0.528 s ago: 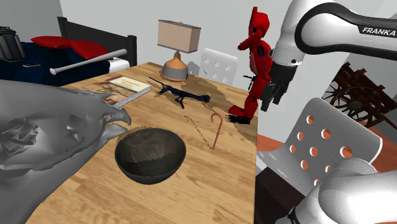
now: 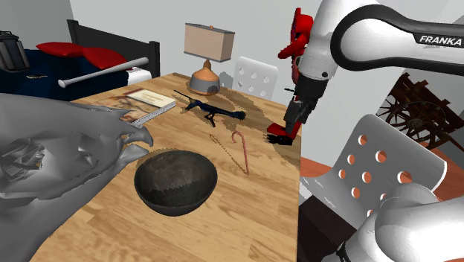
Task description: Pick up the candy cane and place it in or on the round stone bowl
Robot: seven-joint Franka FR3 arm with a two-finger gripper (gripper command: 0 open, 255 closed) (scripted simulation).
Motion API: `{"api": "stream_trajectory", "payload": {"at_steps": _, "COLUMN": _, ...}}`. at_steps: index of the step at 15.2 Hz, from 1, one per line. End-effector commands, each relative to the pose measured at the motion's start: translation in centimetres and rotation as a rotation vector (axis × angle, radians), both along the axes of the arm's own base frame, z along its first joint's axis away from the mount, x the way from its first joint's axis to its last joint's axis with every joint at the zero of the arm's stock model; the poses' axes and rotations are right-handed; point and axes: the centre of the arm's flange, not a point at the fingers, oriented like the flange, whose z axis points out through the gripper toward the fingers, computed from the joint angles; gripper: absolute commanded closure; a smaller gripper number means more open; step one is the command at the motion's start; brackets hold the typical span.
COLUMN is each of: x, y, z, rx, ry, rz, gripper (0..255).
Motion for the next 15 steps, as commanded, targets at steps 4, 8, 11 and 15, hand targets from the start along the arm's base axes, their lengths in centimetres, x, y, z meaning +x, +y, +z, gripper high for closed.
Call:
{"api": "stream_trajectory", "payload": {"at_steps": 4, "x": 1.1, "y": 6.3, "z": -0.6, "rx": 0.005, "ry": -0.053, "rz": 0.078, "gripper": 0}}
{"api": "stream_trajectory", "payload": {"at_steps": 8, "x": 1.6, "y": 11.3, "z": -1.1, "rx": 0.008, "ry": -0.094, "rz": 0.140, "gripper": 0}}
{"api": "stream_trajectory", "payload": {"at_steps": 11, "x": 1.7, "y": 13.0, "z": -1.7, "rx": 0.009, "ry": -0.109, "rz": 0.162, "gripper": 0}}
{"api": "stream_trajectory", "payload": {"at_steps": 15, "x": 2.0, "y": 12.9, "z": -3.8, "rx": 0.009, "ry": -0.109, "rz": 0.162, "gripper": 0}}
